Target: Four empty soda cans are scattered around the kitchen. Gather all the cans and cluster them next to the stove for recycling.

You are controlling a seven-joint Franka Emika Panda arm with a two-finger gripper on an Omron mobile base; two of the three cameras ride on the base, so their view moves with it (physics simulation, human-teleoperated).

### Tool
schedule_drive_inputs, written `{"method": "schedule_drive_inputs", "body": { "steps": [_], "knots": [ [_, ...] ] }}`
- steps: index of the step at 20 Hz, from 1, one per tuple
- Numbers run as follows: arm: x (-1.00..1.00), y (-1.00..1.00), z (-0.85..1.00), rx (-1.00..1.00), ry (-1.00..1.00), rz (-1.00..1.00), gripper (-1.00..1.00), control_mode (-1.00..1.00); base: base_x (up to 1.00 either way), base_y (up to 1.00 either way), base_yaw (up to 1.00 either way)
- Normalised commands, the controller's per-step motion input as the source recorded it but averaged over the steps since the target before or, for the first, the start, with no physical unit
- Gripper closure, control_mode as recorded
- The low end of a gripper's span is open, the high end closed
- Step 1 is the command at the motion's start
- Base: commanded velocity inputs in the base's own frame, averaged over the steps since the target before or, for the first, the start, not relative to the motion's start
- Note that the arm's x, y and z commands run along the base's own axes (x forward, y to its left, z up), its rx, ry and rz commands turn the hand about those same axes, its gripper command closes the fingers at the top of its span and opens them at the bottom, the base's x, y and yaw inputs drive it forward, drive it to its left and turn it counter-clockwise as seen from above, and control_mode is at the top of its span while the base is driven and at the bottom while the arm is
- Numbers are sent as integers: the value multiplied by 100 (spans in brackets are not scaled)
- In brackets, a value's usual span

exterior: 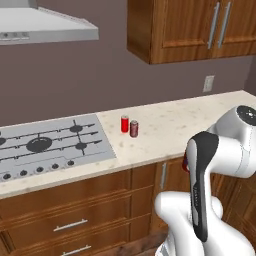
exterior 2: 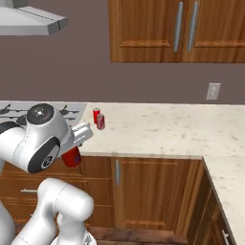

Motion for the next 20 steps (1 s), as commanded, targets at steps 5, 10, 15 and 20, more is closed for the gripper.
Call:
{"method": "schedule_drive_inputs", "body": {
  "steps": [5,10,15,20],
  "knots": [
    [0,0,0,0,0,0,100,100,3,25,23],
    [0,0,0,0,0,0,100,100,32,18,19],
    [0,0,0,0,0,0,100,100,54,7,16],
    [0,0,0,0,0,0,100,100,50,5,15]
  ]
}}
